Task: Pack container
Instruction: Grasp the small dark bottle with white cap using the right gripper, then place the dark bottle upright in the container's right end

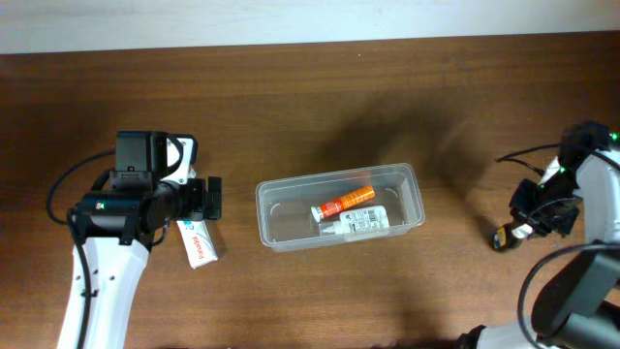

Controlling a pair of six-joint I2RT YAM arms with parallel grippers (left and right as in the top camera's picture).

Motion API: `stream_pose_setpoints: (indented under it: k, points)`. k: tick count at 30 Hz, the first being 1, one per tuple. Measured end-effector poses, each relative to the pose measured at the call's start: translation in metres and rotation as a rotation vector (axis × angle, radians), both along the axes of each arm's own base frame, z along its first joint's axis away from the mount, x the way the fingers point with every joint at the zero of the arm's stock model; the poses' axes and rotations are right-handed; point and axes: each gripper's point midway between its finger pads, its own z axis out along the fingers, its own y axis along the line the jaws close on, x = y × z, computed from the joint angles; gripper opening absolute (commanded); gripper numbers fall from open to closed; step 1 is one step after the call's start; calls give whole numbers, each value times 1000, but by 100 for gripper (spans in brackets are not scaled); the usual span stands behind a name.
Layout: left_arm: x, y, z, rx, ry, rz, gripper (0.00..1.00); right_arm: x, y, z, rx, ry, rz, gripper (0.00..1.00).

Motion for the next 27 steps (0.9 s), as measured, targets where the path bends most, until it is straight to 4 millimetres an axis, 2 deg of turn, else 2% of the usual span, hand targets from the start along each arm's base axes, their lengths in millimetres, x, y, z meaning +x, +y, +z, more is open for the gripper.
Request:
stream_pose_setpoints:
  k: [2, 4, 5, 7, 9, 10, 13, 14, 17, 21, 25, 27]
  points:
    - [0, 0, 0, 0, 0, 0, 99, 8, 15, 19, -8, -50, 75, 13]
    - [0, 0, 0, 0, 0, 0, 99, 20, 38, 51, -41, -142, 181, 13]
    - [0, 0, 0, 0, 0, 0, 99, 28, 57, 76, -64, -228, 263, 13]
    - [0, 0, 0, 0, -1, 0, 99, 35, 89, 107, -81, -346, 380, 13]
    - [0, 0, 0, 0, 0, 0, 99, 33, 127, 132, -72, -446, 516, 14]
    - [0, 0, 0, 0, 0, 0, 99, 30, 144, 137, -51, -471, 572, 14]
    - [0, 0, 0, 0, 0, 0, 99, 30, 179, 135, -25, -484, 702, 14]
    - [0, 0, 0, 0, 0, 0, 99, 34, 204, 128, 2, -478, 780, 14]
    - [0, 0, 0, 0, 0, 0, 99, 45, 221, 110, 10, -440, 809, 14]
    - [0, 0, 0, 0, 1, 0, 99, 64, 220, 66, -33, -309, 747, 14]
    - [0, 0, 0, 0, 1, 0, 99, 76, 214, 34, -57, -223, 654, 13]
    - [0, 0, 0, 0, 1, 0, 99, 77, 213, 28, -63, -201, 632, 21]
